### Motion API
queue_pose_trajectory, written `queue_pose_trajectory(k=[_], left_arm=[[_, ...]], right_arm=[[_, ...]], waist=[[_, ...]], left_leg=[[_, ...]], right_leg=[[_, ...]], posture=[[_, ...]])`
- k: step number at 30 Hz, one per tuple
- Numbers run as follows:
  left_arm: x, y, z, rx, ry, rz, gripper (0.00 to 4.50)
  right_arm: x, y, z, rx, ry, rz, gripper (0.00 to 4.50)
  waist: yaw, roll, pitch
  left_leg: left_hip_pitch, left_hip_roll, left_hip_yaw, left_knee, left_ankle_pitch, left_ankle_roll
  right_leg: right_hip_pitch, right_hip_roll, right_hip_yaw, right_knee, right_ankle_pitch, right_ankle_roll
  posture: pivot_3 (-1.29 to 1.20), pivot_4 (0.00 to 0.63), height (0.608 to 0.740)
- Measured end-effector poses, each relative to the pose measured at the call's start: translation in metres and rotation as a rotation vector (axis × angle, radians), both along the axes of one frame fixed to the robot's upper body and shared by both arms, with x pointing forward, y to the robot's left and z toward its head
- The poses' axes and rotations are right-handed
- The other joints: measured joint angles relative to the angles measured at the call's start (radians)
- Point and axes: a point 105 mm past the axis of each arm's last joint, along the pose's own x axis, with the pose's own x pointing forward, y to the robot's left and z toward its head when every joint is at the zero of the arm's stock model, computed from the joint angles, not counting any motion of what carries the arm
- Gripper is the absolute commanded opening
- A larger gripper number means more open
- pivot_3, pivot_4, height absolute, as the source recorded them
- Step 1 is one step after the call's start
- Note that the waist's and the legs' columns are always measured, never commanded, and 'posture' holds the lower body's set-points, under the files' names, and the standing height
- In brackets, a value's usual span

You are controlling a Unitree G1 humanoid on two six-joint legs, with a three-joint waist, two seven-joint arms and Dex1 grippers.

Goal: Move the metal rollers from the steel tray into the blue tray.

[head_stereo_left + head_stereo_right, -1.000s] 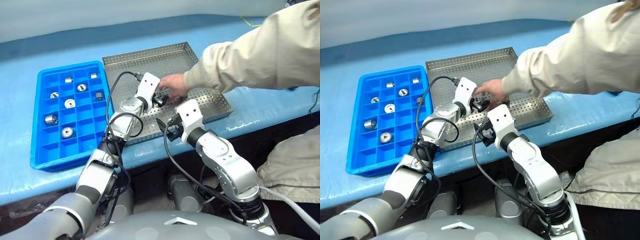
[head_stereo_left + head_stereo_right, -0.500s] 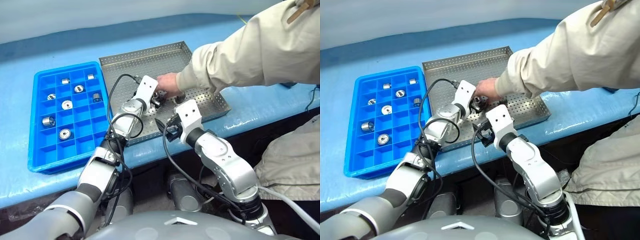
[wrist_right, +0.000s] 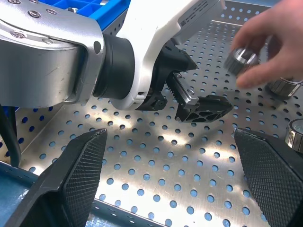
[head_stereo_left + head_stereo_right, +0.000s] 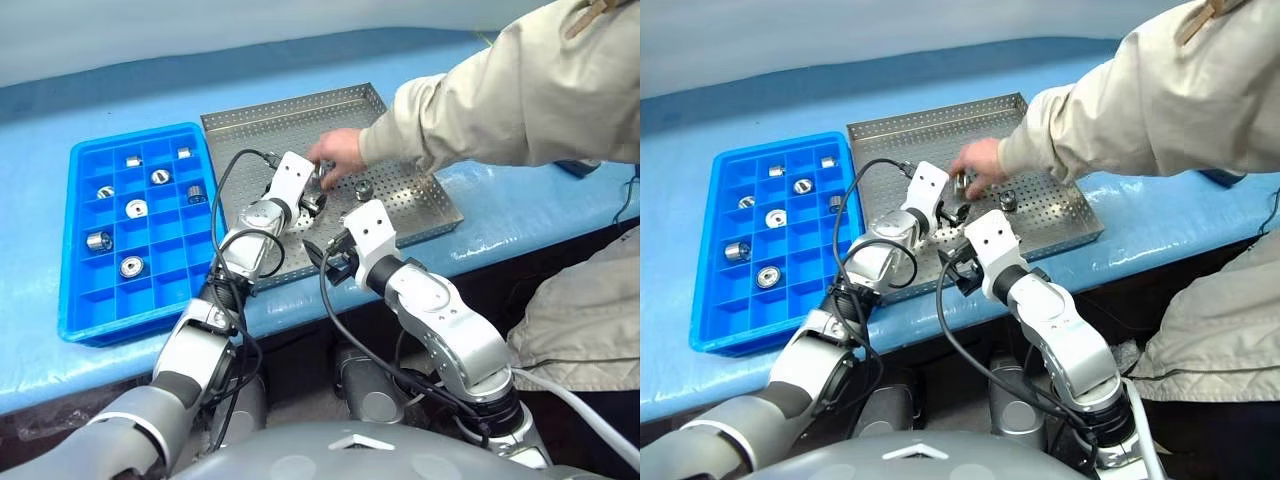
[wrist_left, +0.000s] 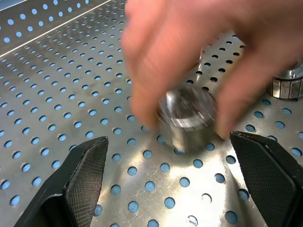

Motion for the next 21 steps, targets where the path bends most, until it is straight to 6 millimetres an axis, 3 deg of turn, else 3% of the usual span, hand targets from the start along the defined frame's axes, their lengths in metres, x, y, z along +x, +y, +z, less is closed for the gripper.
queue_pose_trajectory(k=[12,21], left_arm=[[-0.001,0.000,-0.002,0.000,0.011,-0.004,4.49],[-0.005,-0.011,-0.003,-0.015,0.020,-0.040,4.49]], right_arm=[[0.000,0.000,0.000,-0.004,0.000,0.001,4.50],[0.000,0.000,-0.001,-0.011,-0.003,0.000,4.50]], waist=[[0.002,0.000,0.000],[0.000,0.000,0.000]], left_leg=[[0.000,0.000,0.000,0.000,0.000,0.000],[0.000,0.000,0.000,0.000,0.000,0.000]], right_leg=[[0.000,0.000,0.000,0.000,0.000,0.000],[0.000,0.000,0.000,0.000,0.000,0.000]], posture=[[-0.13,0.150,0.740],[-0.15,0.150,0.740]])
